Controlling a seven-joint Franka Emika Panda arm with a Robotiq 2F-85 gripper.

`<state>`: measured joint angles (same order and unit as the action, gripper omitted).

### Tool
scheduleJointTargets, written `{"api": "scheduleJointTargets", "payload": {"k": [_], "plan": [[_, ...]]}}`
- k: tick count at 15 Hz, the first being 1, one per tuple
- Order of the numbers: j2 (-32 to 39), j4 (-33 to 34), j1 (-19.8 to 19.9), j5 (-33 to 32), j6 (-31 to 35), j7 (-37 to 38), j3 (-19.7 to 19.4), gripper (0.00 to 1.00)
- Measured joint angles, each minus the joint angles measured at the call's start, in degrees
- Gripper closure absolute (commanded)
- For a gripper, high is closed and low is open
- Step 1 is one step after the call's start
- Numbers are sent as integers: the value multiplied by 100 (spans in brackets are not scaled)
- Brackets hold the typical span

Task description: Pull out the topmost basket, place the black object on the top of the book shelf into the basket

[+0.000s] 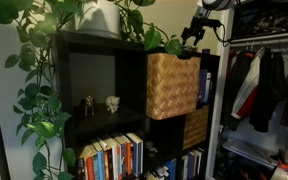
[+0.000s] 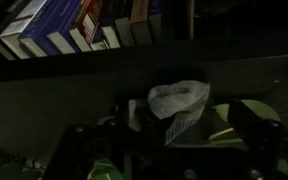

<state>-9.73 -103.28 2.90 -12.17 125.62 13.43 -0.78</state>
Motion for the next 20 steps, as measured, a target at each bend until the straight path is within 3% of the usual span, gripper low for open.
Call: {"api": "scheduleJointTargets", "payload": {"k": [9, 10, 11, 20], "plan": [[223, -461, 48, 13, 1257, -243, -145, 0], [232, -473, 49, 13, 1317, -272, -145, 9], [238, -476, 49, 13, 1352, -316, -145, 27], [242, -496, 3, 28, 1535, -608, -51, 86]]}}
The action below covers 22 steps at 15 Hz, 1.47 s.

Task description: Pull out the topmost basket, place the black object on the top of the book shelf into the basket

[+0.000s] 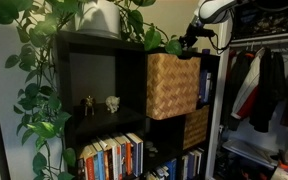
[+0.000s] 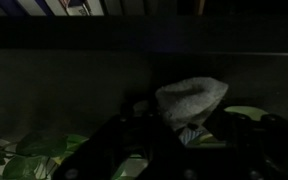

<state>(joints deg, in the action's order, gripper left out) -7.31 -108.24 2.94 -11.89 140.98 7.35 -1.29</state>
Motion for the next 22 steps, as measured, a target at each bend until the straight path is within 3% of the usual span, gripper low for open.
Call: {"api": "scheduleJointTargets", "payload": {"k": [4, 10, 17, 22], "plan": [[-50, -31, 0, -6, -6, 120, 88, 96], [-390, -301, 0, -165, -212, 671, 369, 93], [-880, -369, -102, -54, -1527, 1155, 794, 93], [-981, -365, -323, 739, -2422, 1182, 859, 94]]}}
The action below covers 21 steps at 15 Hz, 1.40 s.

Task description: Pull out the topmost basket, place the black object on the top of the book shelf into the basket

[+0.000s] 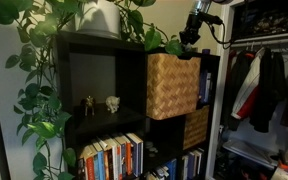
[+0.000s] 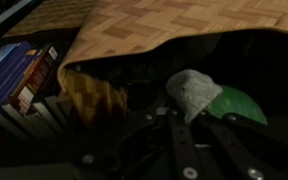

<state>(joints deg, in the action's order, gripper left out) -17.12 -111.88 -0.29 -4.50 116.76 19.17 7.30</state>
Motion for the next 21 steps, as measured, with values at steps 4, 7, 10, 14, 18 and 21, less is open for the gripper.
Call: {"api": "scheduleJointTargets", "payload": {"k": [4, 7, 10, 14, 18, 21], "plan": [[9, -57, -51, 334, -235, -10, -3, 67], [13, -104, -43, 280, -181, -11, -10, 50], [13, -183, -33, 88, 162, -41, -21, 31], [24, -274, -18, -135, 542, -90, -58, 5], [25, -309, -18, -333, 666, -342, -74, 0], [36, -426, -18, -374, 827, -715, -130, 0]]}}
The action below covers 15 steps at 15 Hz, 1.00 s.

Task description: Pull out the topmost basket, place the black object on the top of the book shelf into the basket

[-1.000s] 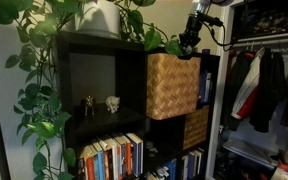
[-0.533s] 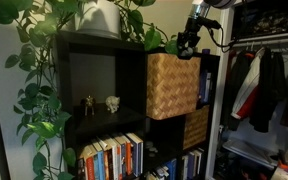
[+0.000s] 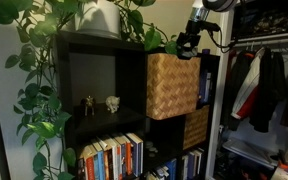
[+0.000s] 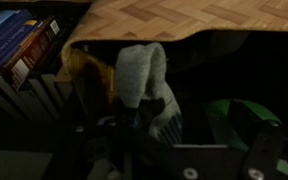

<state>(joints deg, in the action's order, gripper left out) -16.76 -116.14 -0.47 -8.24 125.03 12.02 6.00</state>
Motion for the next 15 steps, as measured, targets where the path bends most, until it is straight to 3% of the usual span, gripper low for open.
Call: {"api": "scheduleJointTargets", "payload": {"k": [9, 15], "plan": [[115, -246, 2, -192, 681, -430, -129, 0], [115, -169, -34, 6, -49, -248, -44, 0]]}}
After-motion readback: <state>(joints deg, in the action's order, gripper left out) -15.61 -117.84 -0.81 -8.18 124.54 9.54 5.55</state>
